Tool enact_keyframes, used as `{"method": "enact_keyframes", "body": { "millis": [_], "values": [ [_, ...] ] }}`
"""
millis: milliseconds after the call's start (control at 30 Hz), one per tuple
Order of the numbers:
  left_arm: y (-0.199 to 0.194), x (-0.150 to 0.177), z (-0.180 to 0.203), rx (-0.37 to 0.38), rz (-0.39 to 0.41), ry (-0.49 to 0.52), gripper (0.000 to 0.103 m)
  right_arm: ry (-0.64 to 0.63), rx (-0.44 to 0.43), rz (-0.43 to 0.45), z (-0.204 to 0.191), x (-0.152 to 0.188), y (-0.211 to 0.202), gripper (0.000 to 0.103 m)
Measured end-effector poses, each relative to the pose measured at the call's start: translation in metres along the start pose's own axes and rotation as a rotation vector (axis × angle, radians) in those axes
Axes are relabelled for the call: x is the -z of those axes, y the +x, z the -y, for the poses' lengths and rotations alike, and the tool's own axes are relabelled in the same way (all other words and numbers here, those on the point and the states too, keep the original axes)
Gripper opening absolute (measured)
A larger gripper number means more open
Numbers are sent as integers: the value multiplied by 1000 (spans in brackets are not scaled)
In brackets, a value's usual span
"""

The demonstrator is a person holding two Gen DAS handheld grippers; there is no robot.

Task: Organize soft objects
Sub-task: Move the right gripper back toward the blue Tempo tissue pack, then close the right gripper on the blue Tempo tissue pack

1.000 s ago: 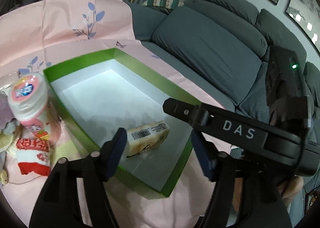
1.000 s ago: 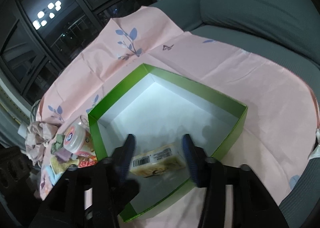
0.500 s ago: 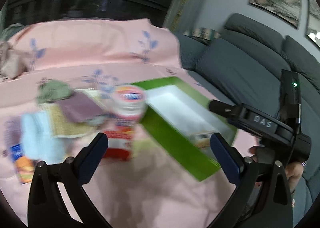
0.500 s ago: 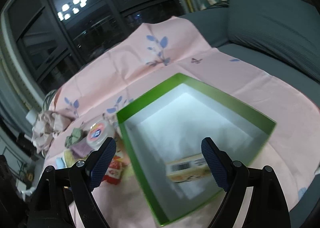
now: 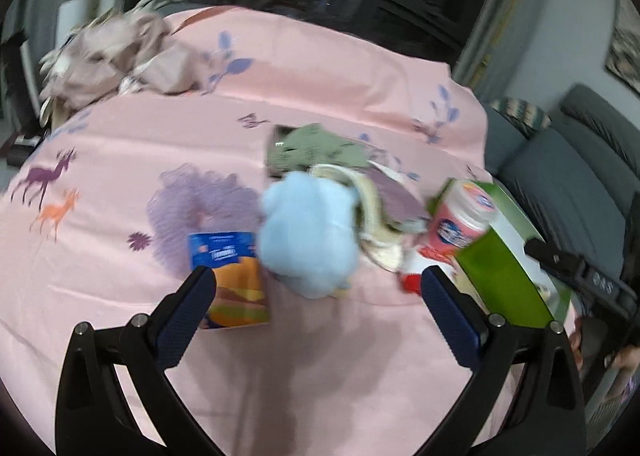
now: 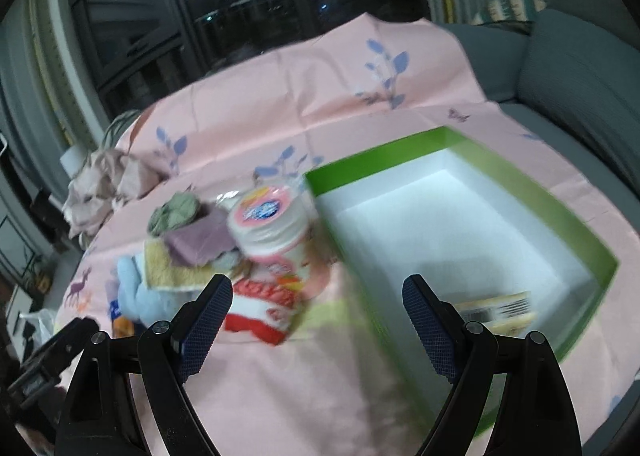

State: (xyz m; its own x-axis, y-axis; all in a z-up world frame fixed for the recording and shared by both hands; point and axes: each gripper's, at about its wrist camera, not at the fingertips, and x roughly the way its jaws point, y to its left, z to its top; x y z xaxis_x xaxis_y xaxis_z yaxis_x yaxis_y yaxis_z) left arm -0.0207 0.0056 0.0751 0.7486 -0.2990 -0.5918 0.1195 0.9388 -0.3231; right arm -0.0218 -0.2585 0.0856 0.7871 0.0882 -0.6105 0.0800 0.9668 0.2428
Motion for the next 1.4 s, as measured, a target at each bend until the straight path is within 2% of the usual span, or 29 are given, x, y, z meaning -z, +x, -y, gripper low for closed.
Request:
{"method": "enact_keyframes", "body": {
  "millis": [100,200,300,467,767,933,1133,1267,1400],
  "values": [
    [1,0,-11,-34,-5,-12,102,12,-77,-46,-13,6,10,88],
    [0,-2,-17,-55,3,-14,102,-28,-142,-90,-32,14,21,88],
    [-3,-2,-21,-88,7,-14,102,-32,-148,-109,-45,22,30,88],
    [-7,-4,-33,-113,-5,-37,102,-83,-112,-163,-59,33,45,88],
    [-1,-4,-51,-165,-117,-78,99,-143,-210,-174,-80,43,42,88],
    [0,-4,-61,-121,-152,-106,98,-118,-277,-219,-88,43,46,88],
    [5,-5,-70,-86,-196,-147,90,-84,-365,-263,-110,32,53,88],
    [16,-2,-69,-69,-240,-150,74,-107,-439,-325,-137,31,64,74],
    [23,2,-67,-75,-272,-133,65,-93,-472,-404,-161,30,90,60]
  ]
}}
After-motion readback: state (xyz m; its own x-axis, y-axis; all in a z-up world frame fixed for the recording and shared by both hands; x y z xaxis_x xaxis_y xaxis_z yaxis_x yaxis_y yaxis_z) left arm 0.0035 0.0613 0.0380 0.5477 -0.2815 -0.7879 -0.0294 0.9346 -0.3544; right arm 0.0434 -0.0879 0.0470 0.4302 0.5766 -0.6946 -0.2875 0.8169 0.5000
